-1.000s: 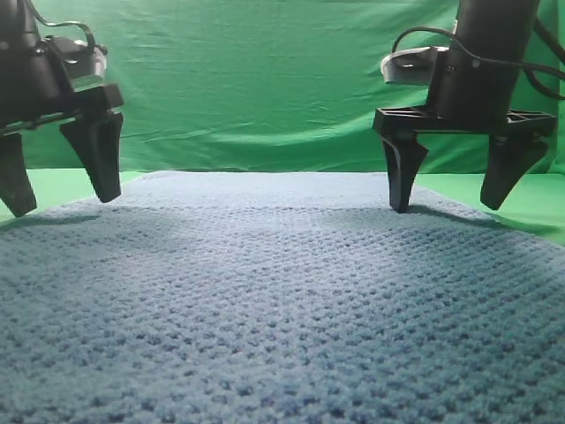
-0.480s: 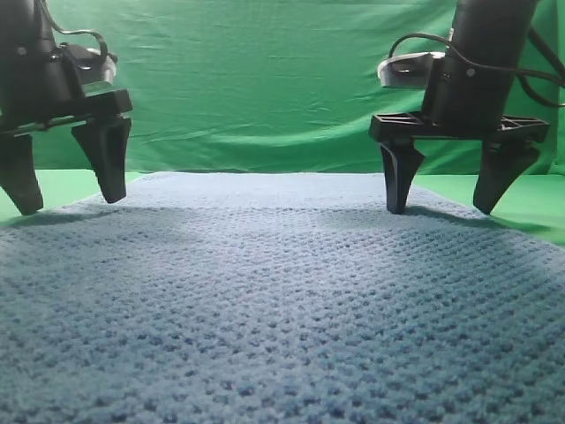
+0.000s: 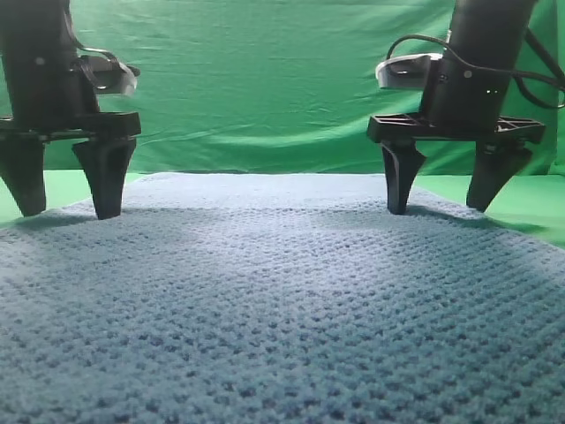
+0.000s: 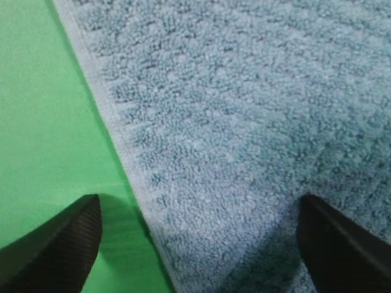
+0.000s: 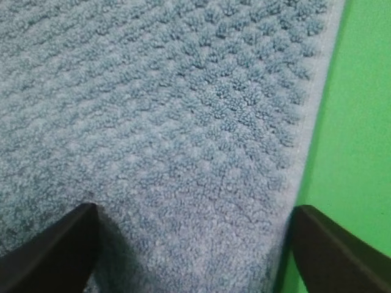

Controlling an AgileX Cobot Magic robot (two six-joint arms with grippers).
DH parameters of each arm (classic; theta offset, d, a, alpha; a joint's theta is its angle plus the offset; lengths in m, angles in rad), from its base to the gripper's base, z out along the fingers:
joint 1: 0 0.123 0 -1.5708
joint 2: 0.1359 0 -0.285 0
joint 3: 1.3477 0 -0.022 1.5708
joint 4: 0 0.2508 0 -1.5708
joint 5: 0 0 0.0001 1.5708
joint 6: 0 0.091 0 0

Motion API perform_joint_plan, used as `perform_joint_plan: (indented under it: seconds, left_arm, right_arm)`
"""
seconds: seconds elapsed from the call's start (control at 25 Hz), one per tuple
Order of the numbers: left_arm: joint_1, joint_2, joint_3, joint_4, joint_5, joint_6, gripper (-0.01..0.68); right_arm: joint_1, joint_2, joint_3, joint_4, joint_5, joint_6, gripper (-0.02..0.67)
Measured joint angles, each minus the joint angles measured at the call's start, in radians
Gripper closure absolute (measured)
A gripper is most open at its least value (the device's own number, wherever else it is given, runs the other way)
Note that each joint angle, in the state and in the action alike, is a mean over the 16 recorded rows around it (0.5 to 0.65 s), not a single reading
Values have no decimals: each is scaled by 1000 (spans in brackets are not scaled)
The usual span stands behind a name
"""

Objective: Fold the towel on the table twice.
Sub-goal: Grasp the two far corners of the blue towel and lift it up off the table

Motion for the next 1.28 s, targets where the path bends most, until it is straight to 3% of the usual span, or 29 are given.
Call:
perform_joint_plan:
  seconds: [0.2, 0.52, 0.72, 0.84, 1.04, 1.28]
  left_arm:
    - [0, 11, -8, -10, -3, -16, 178]
    - [5, 32, -24, -92, -14, -27, 476]
    - [5, 36, -40, -152, -11, -27, 616]
    - [2, 29, -54, -173, 2, -28, 660]
    - [-7, -18, -111, -165, 41, -39, 673]
    - [-17, -110, -256, -103, 79, -58, 673]
  right_arm:
    - [1, 15, -9, 3, -1, -1, 191]
    - [5, 32, -19, 19, -6, -1, 462]
    - [8, 28, -21, 27, -9, 1, 591]
    - [9, 16, -19, 23, -6, 2, 629]
    - [9, -26, -50, 4, 34, 2, 649]
    - [7, -85, -215, -29, 106, -11, 649]
